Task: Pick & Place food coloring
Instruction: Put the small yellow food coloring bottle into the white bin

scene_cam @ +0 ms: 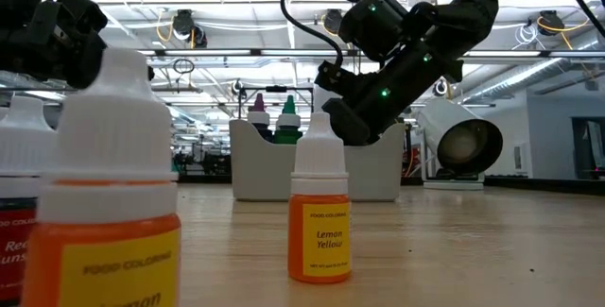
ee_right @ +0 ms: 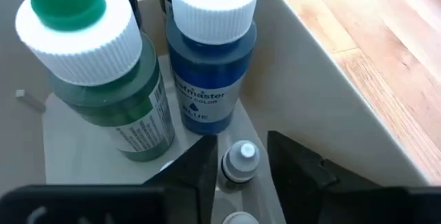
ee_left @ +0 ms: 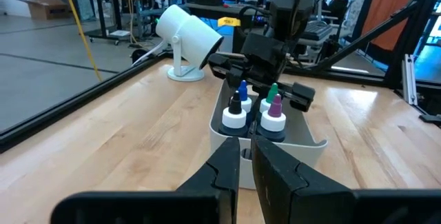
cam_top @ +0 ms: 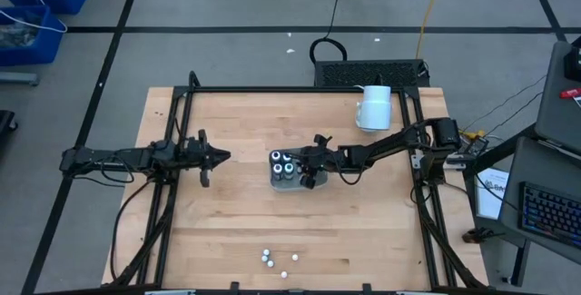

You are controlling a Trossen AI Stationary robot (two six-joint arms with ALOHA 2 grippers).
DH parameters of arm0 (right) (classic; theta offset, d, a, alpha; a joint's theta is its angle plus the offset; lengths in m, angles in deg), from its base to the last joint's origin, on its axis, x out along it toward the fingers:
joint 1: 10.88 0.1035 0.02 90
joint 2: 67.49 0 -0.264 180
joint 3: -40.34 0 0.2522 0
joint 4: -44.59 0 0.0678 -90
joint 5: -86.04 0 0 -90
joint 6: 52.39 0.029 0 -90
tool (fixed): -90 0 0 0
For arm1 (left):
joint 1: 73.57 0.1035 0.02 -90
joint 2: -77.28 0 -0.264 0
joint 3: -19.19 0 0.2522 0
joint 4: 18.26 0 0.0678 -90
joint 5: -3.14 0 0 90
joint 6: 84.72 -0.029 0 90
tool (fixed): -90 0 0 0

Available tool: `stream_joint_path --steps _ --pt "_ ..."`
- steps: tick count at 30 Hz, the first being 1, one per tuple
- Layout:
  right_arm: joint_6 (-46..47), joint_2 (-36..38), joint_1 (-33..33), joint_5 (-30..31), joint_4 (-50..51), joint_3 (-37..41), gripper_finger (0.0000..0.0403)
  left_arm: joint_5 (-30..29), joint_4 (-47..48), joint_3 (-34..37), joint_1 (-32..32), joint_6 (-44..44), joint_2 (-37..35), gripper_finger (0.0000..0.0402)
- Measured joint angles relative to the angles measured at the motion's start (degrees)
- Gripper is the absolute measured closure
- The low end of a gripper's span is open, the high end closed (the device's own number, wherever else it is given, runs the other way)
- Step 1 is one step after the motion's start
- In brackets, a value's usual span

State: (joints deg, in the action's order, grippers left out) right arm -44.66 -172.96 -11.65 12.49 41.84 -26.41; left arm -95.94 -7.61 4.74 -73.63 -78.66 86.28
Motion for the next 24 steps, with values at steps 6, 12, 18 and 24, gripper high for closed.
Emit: stream_joint_path --steps 6,12,18,24 --pt "-2.75 1.03 0.0 0.05 0.43 0.03 0.0283 0.0 0.0 0.0 0.02 -1.15 0.01 0.0355" --pt "-6.71 10.06 0.55 0.13 4.97 0.11 0.0289 0.0 0.0 0.0 0.02 -1.33 0.0 0.0355" --pt "-7.72 24.01 3.99 0.08 9.37 3.71 0.0292 0.04 0.02 0.0 0.02 -0.98 0.0 0.0355" --pt "-10.34 37.0 9.36 -0.31 -12.77 23.68 0.0347 0.11 0.39 -0.04 0.02 -0.96 0.0 0.0355"
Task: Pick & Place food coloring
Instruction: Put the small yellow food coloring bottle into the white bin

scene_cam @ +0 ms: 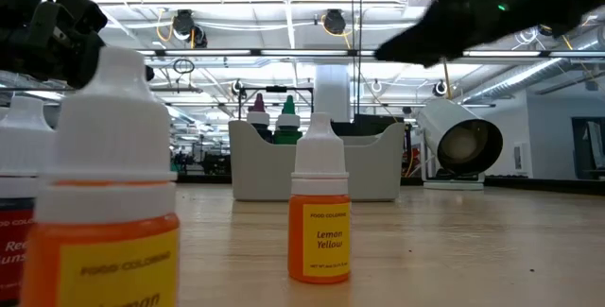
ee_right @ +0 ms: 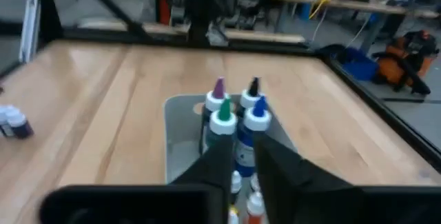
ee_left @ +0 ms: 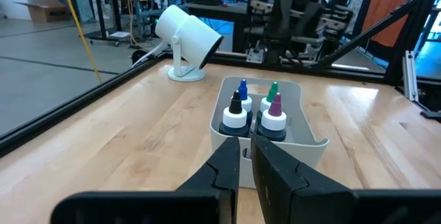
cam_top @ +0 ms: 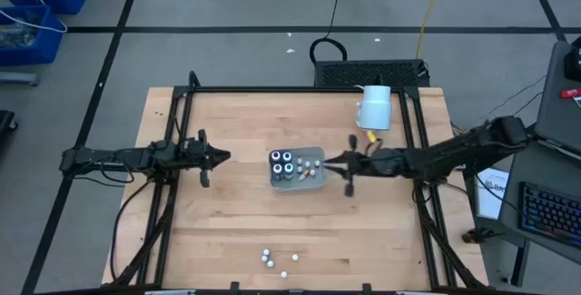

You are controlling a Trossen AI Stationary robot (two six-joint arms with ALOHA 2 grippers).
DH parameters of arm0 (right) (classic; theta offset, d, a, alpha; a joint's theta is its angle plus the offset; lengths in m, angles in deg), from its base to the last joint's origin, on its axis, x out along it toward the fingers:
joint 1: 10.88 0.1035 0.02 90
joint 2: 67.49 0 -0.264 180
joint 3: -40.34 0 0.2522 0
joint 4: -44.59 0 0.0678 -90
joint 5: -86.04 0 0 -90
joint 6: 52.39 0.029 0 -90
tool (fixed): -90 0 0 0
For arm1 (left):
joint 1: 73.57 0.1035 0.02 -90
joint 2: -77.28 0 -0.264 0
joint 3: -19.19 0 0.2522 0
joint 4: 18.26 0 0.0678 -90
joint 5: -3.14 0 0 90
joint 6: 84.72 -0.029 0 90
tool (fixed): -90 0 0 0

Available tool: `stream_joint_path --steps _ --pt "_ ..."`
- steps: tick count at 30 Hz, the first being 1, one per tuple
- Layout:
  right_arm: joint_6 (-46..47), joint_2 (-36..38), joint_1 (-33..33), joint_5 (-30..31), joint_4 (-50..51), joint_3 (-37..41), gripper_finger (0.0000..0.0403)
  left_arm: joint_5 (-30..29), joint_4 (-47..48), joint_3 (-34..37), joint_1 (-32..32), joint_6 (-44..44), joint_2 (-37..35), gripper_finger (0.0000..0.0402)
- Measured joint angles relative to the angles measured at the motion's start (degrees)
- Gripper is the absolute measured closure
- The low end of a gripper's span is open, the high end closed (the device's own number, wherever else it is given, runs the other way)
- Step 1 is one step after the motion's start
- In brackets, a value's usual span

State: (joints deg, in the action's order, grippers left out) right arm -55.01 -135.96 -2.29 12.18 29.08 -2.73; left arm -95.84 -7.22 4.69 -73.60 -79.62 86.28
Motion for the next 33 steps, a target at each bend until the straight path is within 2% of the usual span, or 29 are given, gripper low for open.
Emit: stream_joint_path --steps 2,4,11,16,21,30,33 --pt "1.55 4.35 -0.09 0.29 -4.35 5.62 0.0381 0.0 0.19 -0.02 0.0 0.01 0.02 0.0355" --pt "2.16 8.81 -0.73 0.2 -5.65 9.64 0.0396 0.01 0.18 -0.02 0.0 -0.11 0.0 0.0355" --pt "2.21 27.01 -1.01 0.07 -6.07 19.6 0.0393 -0.02 0.17 -0.02 0.0 -0.26 0.0 0.0355" --pt "3.19 36.31 -1.02 -2.31 -5.76 24.66 0.0399 -0.04 -0.12 -0.02 0.0 -0.87 0.0 0.0355" --pt "4.53 40.84 -1.01 -2.93 -7.06 27.99 0.0401 -0.07 0.02 -0.02 -0.02 -0.48 0.01 0.0355" --pt "4.95 41.05 -1.01 -2.85 -7.34 28.31 0.0399 0.26 0.75 -0.09 -0.04 3.22 0.52 0.0355" --pt "4.61 41.03 -1.01 -2.84 -7.33 28.32 0.0401 7.75 -3.54 0.13 -1.12 4.5 0.54 0.0355"
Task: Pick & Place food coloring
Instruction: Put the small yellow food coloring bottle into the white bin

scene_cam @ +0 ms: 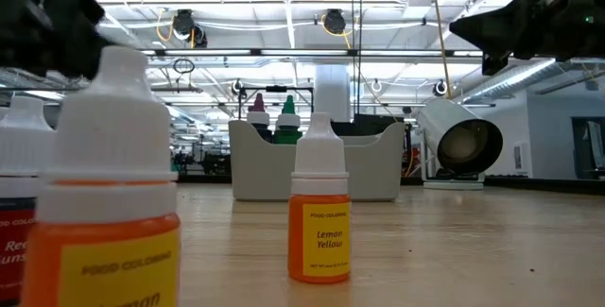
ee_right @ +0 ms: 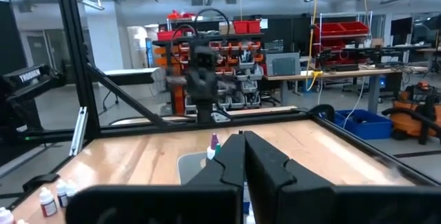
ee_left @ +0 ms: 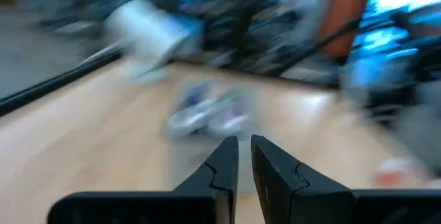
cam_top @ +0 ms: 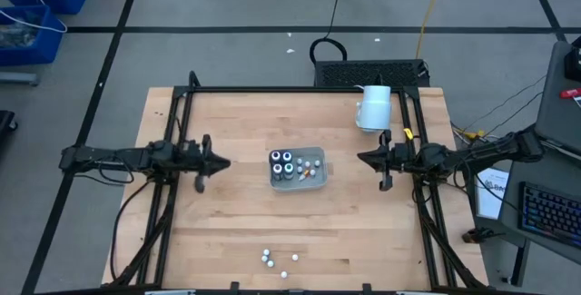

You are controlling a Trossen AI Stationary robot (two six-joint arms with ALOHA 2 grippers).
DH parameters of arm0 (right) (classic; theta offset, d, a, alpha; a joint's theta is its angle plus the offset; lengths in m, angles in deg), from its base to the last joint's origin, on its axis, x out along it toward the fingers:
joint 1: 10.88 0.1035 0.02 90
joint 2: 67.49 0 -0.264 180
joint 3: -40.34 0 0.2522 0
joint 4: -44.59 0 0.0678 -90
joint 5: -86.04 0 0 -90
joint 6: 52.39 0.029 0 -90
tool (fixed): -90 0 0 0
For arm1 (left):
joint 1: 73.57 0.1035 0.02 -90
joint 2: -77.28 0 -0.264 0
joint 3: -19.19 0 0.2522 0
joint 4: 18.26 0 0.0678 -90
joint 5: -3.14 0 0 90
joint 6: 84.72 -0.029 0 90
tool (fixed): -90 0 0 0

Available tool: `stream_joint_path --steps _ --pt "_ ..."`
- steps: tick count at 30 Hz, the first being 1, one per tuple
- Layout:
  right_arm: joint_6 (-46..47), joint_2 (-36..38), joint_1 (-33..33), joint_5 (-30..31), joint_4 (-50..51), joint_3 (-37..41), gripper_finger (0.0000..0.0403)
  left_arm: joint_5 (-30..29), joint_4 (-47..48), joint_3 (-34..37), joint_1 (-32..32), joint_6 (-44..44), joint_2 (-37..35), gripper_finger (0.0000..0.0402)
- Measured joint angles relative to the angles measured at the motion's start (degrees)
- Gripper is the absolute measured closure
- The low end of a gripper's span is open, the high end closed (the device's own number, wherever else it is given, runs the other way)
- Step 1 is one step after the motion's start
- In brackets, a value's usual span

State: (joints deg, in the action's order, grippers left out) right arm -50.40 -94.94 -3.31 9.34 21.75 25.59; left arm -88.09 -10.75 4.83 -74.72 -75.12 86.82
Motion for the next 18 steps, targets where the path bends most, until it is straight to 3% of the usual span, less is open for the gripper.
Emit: stream_joint_path --steps 3,8,13,18 --pt "-1.36 0.0 0.0 0.04 0.01 0.04 0.0401 3.56 -5.51 -0.87 -3.51 -0.03 0.75 0.0361" --pt "-3.78 -0.28 0.0 0.09 -0.03 0.08 0.0402 -6.91 -6.33 -4.53 -12.71 -1.68 10.34 0.0396" --pt "-5.15 -0.35 0.0 0.09 -0.48 0.11 0.0401 -18.29 -10.13 -13.0 -22.37 -2.37 30.05 0.0396" --pt "-4.06 -0.33 0.0 -0.02 -1.5 0.12 0.0402 -23.75 -5.42 -29.5 -28.76 -6.51 51.91 0.0394"
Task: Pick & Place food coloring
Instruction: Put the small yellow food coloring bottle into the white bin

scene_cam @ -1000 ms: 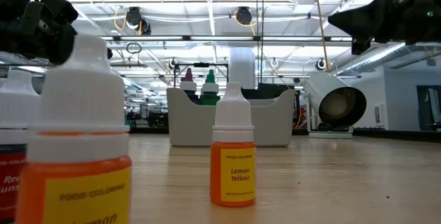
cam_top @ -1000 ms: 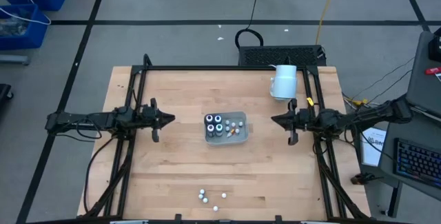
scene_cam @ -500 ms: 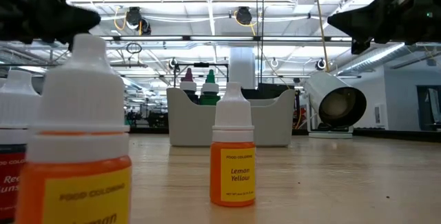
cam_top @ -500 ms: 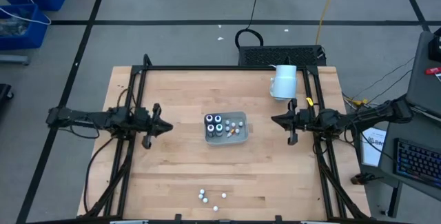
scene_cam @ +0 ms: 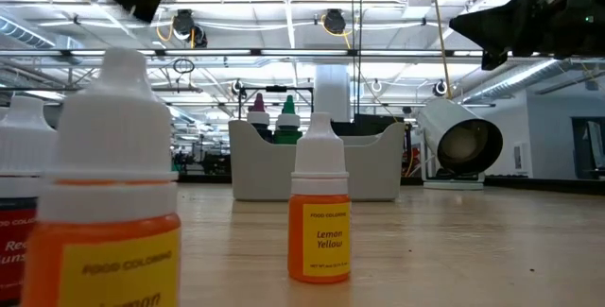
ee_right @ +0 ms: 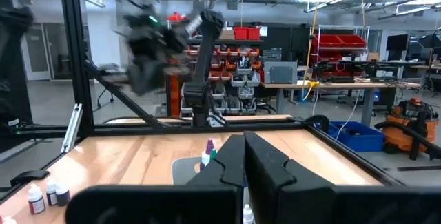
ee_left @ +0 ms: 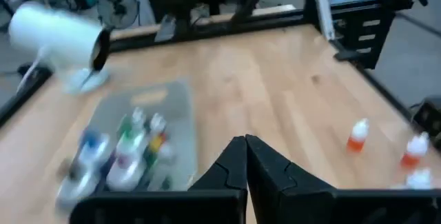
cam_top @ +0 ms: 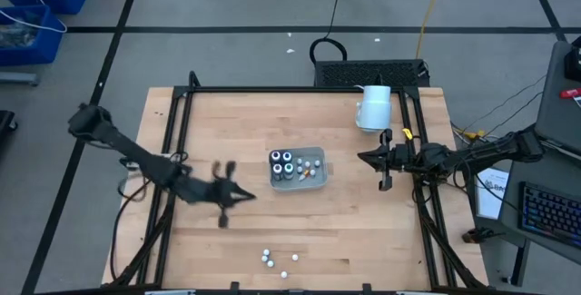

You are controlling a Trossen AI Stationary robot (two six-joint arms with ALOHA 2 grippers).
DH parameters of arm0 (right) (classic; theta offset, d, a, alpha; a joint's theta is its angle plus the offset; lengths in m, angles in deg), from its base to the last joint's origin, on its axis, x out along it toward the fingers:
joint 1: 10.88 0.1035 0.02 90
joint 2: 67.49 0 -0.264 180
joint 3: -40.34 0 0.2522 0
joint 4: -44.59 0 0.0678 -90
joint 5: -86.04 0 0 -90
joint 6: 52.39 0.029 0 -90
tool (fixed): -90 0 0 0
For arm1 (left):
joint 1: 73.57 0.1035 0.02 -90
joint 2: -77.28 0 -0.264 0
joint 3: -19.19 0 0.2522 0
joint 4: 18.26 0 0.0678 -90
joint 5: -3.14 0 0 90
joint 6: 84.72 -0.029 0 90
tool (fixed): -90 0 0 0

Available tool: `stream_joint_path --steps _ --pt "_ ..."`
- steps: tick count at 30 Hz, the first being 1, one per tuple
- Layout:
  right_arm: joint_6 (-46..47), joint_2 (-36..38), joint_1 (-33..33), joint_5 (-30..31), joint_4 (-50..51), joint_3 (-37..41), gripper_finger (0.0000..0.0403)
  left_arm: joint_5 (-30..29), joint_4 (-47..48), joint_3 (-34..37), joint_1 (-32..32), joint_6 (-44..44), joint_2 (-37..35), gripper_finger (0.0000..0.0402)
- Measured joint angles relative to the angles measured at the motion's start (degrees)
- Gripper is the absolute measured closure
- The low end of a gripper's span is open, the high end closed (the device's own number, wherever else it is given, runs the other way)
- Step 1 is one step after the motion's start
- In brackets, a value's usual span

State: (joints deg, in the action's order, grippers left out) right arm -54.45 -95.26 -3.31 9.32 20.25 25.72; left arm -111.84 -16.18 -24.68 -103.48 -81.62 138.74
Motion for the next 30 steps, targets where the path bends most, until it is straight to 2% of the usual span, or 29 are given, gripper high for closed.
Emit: stream_joint_path --steps 2,6,9,14,16,20,23,26,30 --pt "0.04 0.0 0.0 -0.01 -0.02 0.0 0.0402 -1.84 3.52 -8.7 -1.41 -0.91 7.45 0.0392" --pt "0.02 -0.02 0.0 -0.04 -0.46 0.0 0.0402 -6.64 16.93 -26.42 -2.28 -0.37 22.13 0.0397" --pt "-0.09 0.0 0.0 -0.04 -0.7 0.0 0.0402 -7.56 25.38 -38.66 -2.1 1.82 31.97 0.0394" --pt "-0.11 0.0 0.0 -0.07 -0.7 0.02 0.0401 -7.46 33.72 -55.28 -1.84 2.41 45.97 0.0343" --pt "-0.14 0.0 0.0 -0.07 -0.72 0.02 0.0402 -5.55 35.75 -60.82 -1.87 0.97 50.43 0.0316" --pt "-0.68 0.0 0.0 -0.09 -1.21 0.02 0.0402 4.05 40.27 -69.18 -2.13 3.55 57.07 0.0252" --pt "-1.67 0.0 0.0 -0.09 -1.49 0.02 0.0401 10.49 43.07 -72.89 -2.14 6.49 59.58 0.0208" --pt "-1.95 0.0 0.0 -0.09 -1.47 0.02 0.0402 12.79 43.41 -73.73 -2.12 8.98 61.25 0.0178" --pt "-2.31 0.0 0.0 -0.09 -1.11 0.02 0.0402 13.15 44.78 -72.81 -1.99 13.03 63.51 0.0164"
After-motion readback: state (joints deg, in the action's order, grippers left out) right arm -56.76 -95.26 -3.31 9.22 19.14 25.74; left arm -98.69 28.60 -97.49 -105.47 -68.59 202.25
